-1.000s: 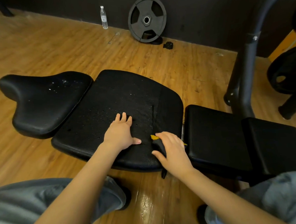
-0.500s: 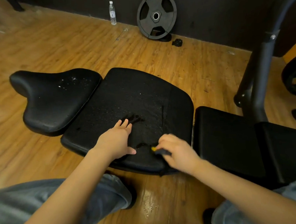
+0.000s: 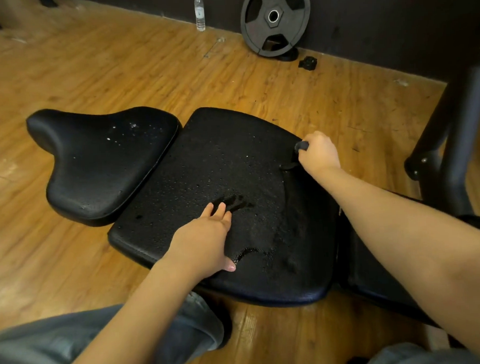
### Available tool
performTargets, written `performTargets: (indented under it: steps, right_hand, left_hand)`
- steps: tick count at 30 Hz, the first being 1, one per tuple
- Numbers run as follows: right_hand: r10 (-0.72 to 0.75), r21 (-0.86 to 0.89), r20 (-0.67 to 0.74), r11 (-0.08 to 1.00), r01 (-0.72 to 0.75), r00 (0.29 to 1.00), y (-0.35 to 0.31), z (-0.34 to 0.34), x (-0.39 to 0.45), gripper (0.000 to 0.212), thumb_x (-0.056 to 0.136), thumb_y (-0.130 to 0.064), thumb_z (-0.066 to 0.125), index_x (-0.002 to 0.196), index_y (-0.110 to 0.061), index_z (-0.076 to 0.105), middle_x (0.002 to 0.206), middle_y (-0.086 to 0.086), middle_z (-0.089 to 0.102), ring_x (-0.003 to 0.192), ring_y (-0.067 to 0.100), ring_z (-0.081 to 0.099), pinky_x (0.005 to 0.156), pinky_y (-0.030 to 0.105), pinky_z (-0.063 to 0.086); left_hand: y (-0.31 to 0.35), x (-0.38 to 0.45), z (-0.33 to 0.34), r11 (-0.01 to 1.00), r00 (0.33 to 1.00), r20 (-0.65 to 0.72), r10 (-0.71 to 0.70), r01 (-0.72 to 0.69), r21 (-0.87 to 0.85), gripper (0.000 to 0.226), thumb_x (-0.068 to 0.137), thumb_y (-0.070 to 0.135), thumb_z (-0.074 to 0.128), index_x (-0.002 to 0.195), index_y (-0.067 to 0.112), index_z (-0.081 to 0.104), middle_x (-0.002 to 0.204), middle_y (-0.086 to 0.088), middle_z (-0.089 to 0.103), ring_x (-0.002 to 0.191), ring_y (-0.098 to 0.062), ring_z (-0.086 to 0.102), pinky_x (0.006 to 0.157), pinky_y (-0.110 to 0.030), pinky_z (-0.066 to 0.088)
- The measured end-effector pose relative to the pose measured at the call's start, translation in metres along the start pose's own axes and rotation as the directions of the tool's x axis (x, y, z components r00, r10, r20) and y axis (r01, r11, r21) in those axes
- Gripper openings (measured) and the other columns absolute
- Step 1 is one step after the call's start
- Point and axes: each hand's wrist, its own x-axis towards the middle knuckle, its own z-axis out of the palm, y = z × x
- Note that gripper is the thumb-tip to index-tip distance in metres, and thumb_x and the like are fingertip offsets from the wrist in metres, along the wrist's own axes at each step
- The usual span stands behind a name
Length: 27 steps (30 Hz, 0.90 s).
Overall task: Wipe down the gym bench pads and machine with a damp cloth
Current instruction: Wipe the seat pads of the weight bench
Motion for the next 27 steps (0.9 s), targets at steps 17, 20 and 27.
performTargets:
  steps: [17,20,27]
  right_hand:
    - [-0.350,0.224,0.285,0.930,0.293,0.892,-0.033,-0.001,-0.203,0.012,0.088,-0.011,0.055,0.085,-0.004,0.065,0.089,0.006,0.051,0.080,0.026,0.056,0.071,0.037,0.045]
    - [-0.416,0.220,0.339,0.907,0.359,0.844,-0.042,0.001,-0.224,0.013,0.089,-0.014,0.053,0.086,-0.005,0.063,0.091,0.003,0.047,0.076,0.028,0.055,0.068,0.040,0.046]
    - [-0.488,0.274,0.398,0.871,0.407,0.777,-0.042,-0.007,-0.217,0.014,0.083,-0.009,0.057,0.091,-0.006,0.068,0.090,0.005,0.050,0.079,0.026,0.054,0.069,0.040,0.046]
  left_hand:
    - [0.006,-0.002,-0.007,1.000,1.000,0.021,-0.012,0.012,0.028,0.102,0.081,0.040,0.071,0.153,0.015,0.003,0.160,0.001,-0.007,0.146,-0.017,-0.007,0.110,-0.041,0.034]
    - [0.007,-0.003,-0.009,0.999,0.999,0.040,-0.016,0.015,0.033,0.102,0.081,0.040,0.071,0.152,0.014,0.003,0.159,0.000,-0.007,0.146,-0.018,-0.006,0.111,-0.042,0.033]
    - [0.006,-0.004,-0.009,1.000,0.999,0.038,-0.019,0.019,-0.005,0.102,0.081,0.038,0.072,0.152,0.014,0.003,0.159,0.000,-0.007,0.146,-0.018,-0.006,0.114,-0.042,0.029]
